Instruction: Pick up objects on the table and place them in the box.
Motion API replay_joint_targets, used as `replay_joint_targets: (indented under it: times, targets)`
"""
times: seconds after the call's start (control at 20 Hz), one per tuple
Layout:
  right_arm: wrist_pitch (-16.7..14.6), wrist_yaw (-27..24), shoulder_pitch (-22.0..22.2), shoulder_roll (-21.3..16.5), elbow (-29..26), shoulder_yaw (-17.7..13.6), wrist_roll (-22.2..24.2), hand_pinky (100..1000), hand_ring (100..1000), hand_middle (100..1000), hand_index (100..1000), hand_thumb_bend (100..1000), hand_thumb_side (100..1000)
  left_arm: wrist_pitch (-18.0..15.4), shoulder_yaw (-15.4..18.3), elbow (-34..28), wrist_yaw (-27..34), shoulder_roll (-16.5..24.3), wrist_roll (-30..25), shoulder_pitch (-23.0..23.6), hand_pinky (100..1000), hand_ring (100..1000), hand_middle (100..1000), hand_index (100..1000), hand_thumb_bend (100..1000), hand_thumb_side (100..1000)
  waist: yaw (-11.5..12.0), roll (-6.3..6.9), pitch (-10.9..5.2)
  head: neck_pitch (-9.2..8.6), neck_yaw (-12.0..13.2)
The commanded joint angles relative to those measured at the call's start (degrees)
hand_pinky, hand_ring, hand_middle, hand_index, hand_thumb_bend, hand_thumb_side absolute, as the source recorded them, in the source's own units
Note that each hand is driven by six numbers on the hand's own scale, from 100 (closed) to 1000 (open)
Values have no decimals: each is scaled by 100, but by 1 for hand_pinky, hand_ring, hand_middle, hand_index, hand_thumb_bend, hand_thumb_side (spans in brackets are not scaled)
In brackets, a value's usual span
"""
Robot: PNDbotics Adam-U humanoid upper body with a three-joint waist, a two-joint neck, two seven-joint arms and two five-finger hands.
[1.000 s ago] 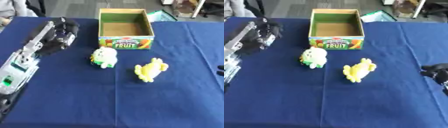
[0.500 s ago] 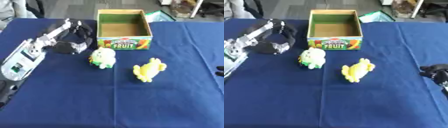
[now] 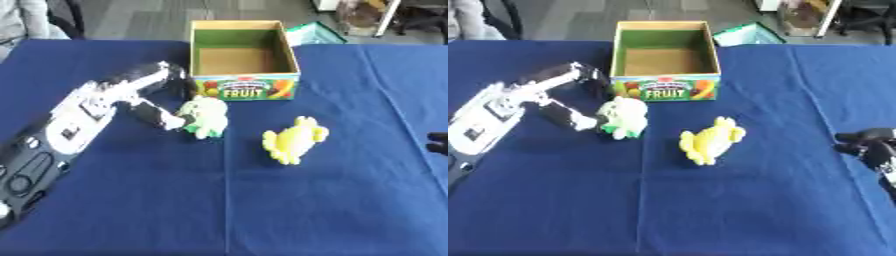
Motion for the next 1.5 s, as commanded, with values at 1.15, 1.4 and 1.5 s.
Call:
replay_joint_targets:
  times: [1.15,1.4,1.5]
  targets:
    - [0,48,-37,-52,-81,-3,37,824,813,577,695,100,314,-243,-26,956,-1129,-563,265,-460,676,619,634,761,545,157,-32,-35,-85,-56,12]
    - [1,49,-38,-47,-81,-1,40,824,813,577,695,100,314,-172,-26,976,-1371,-600,599,-477,645,576,597,754,589,158,-34,-39,-85,-58,15]
    - [1,51,-37,-45,-81,-1,41,824,813,577,695,100,314,-158,-21,995,-1438,-619,785,-476,630,555,572,741,590,159,-34,-39,-84,-59,16]
